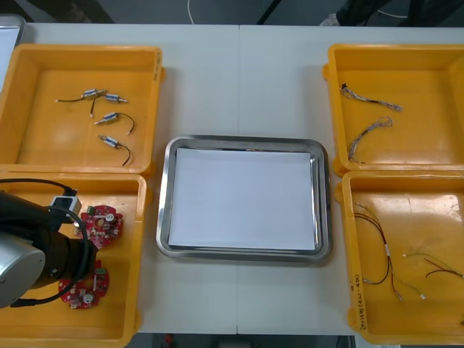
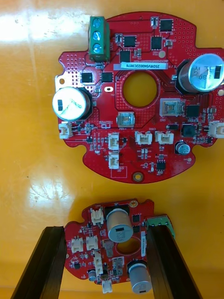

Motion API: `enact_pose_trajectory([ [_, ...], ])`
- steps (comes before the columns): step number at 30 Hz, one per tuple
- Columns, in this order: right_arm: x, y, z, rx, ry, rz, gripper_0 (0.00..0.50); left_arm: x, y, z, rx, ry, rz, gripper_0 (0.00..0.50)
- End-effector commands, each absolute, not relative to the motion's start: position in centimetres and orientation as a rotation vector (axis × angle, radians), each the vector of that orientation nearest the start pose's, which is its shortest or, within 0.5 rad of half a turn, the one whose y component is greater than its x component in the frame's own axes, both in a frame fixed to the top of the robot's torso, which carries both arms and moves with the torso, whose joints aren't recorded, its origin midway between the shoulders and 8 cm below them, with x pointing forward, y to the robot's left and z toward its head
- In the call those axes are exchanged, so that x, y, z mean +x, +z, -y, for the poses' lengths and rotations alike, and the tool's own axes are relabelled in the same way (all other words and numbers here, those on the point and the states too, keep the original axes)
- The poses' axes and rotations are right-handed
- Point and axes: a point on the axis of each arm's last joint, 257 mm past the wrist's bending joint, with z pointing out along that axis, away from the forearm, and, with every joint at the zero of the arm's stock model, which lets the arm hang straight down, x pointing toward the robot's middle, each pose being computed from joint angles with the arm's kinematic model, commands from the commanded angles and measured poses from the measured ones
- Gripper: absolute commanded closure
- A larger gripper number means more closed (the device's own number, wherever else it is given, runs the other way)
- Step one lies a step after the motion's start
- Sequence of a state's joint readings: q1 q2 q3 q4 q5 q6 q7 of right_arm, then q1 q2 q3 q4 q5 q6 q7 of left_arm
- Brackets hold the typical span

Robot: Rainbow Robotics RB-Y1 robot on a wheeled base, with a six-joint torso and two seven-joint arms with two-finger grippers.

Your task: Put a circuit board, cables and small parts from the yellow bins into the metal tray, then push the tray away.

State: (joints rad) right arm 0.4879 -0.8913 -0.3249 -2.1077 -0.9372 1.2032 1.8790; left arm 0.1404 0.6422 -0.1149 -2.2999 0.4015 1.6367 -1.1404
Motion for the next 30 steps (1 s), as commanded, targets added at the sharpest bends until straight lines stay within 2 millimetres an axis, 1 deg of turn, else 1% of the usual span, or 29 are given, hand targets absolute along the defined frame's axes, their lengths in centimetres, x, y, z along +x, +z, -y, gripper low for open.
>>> enact_pose_trajectory([
  [1,28.4,-29.8,45.7,-0.641,-0.207,-2.627,0.000,31.3,-31.3,-29.6,-0.081,0.088,-2.734,0.000],
  [6,28.2,-30.5,46.6,-0.670,-0.241,-2.620,0.000,31.4,-31.6,-29.7,-0.088,0.093,-2.736,0.000],
  [12,28.2,-31.6,47.1,-0.687,-0.247,-2.614,0.000,31.7,-32.3,-30.0,-0.098,0.102,-2.730,0.000],
  [18,28.1,-32.3,47.1,-0.692,-0.237,-2.614,0.000,32.0,-32.6,-30.0,-0.094,0.107,-2.721,0.000],
  [26,28.6,-32.9,47.2,-0.698,-0.236,-2.598,0.000,32.0,-33.5,-30.3,-0.091,0.133,-2.724,0.000],
  [30,28.8,-33.3,47.2,-0.694,-0.230,-2.596,0.000,32.1,-33.4,-30.2,-0.091,0.131,-2.720,0.000],
])
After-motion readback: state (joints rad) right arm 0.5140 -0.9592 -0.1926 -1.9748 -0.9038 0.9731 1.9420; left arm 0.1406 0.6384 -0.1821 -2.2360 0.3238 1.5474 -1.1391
